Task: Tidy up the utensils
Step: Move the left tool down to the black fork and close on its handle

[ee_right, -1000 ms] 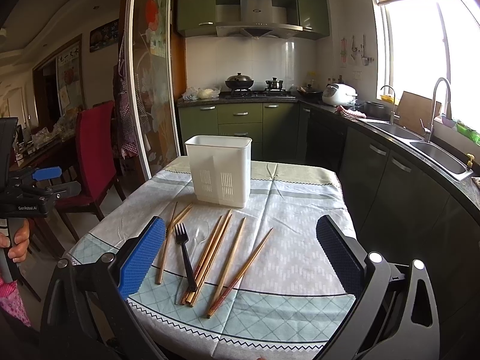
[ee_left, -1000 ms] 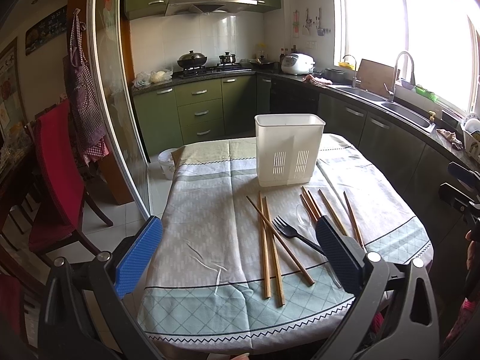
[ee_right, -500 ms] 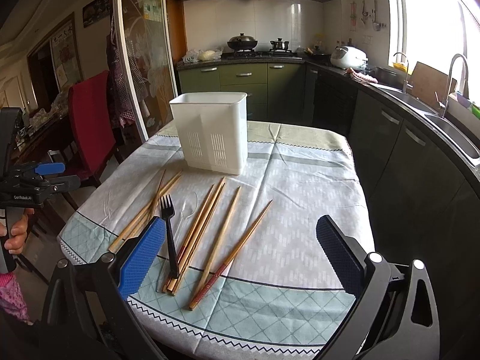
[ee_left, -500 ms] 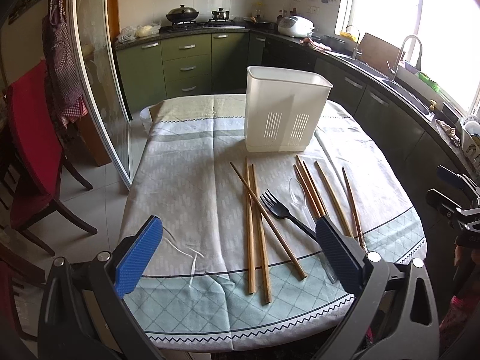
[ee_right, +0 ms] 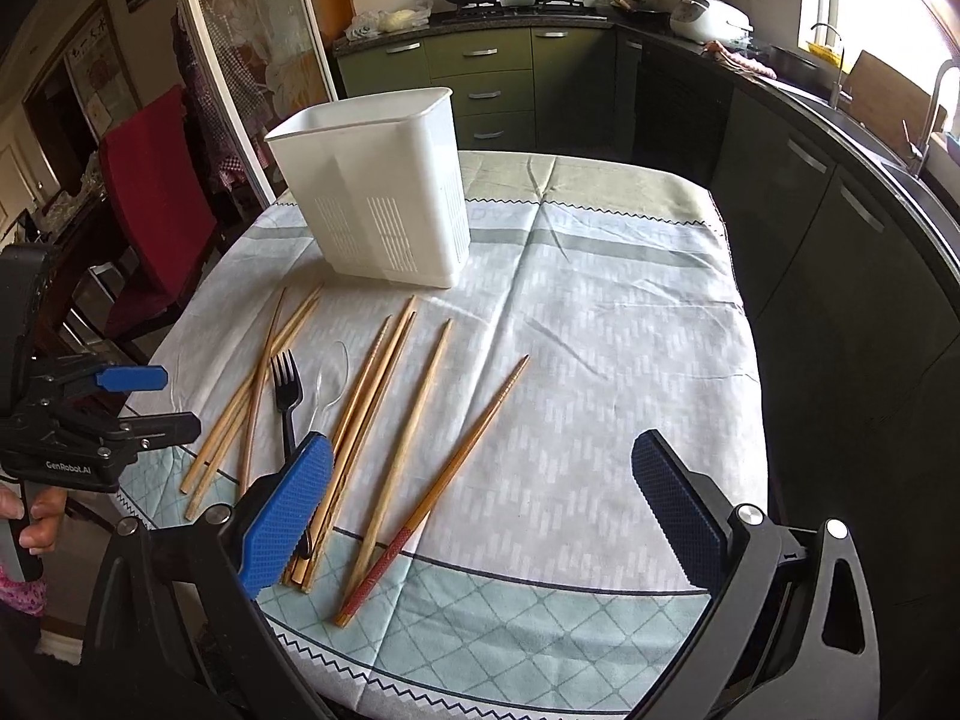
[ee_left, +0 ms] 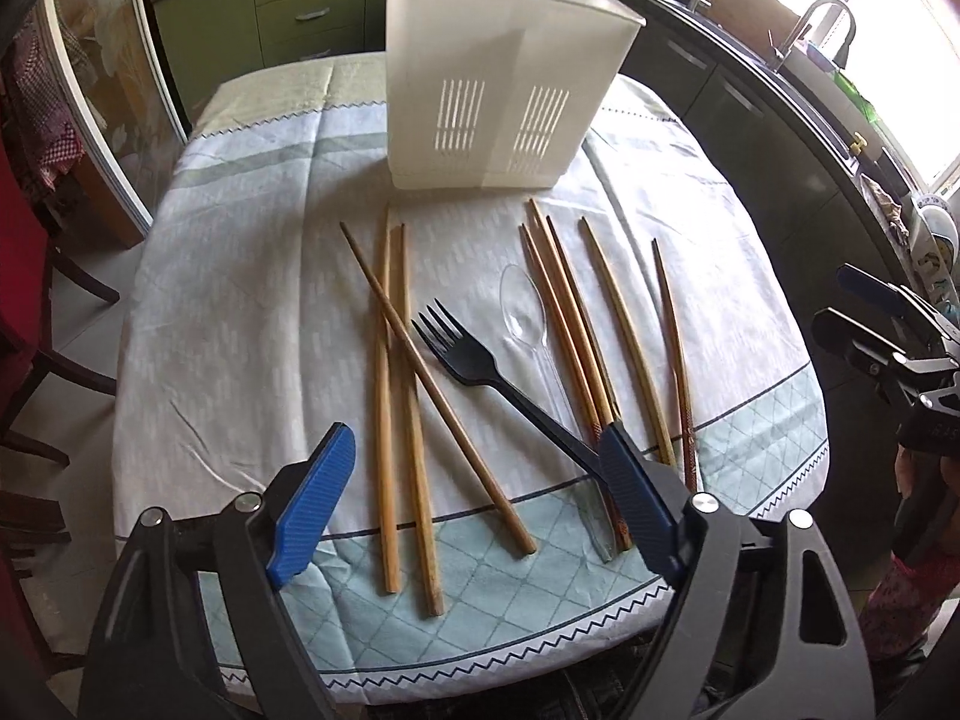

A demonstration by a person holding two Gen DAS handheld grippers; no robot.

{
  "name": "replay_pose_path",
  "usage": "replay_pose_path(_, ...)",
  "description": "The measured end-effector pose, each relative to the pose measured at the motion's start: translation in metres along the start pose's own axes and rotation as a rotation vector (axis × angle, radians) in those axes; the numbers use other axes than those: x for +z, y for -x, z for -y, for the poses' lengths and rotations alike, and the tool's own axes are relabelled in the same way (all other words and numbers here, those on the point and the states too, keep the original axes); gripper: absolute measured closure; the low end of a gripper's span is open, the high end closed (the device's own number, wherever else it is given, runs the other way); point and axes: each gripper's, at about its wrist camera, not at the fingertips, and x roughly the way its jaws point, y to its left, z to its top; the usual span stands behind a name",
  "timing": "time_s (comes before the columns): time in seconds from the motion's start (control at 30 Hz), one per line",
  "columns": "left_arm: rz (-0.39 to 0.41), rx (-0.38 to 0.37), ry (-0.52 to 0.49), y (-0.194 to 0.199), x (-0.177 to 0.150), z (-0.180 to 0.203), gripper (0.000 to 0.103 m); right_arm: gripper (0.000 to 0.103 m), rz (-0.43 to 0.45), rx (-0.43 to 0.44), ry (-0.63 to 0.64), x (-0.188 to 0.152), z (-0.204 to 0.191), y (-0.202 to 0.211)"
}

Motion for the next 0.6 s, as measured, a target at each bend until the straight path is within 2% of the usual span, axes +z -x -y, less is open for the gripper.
replay_pose_path(0.13,-0.096,-0.039,0.050,-0.026,0.006,0.010,0.037,0.017,-0.028,0.009,-0.014,0.001,0.008,-0.007)
replay_pose_path(0.23,-0.136,-0.052,0.112,-0.041,0.011,0.011,0.041,0.022,-0.038,0.023,-0.019,-0.001,0.011,-0.010)
replay_pose_path(0.33,-0.173,-0.080,0.171,-0.055,0.015,0.012,0.051,0.028,-0.036,0.029,-0.014,-0.003,0.013,-0.013)
replay_pose_path(0.47,-0.197,-0.077,0.230,-0.073,0.018,0.010,0.065,0.029,-0.039,0.041,-0.018,-0.006,0.017,-0.015)
replay_pose_path(0.6,-0.179,-0.052,0.292,-0.077,0.022,0.001,0.070,0.029,-0.036,0.047,-0.020,-0.007,0.021,-0.015)
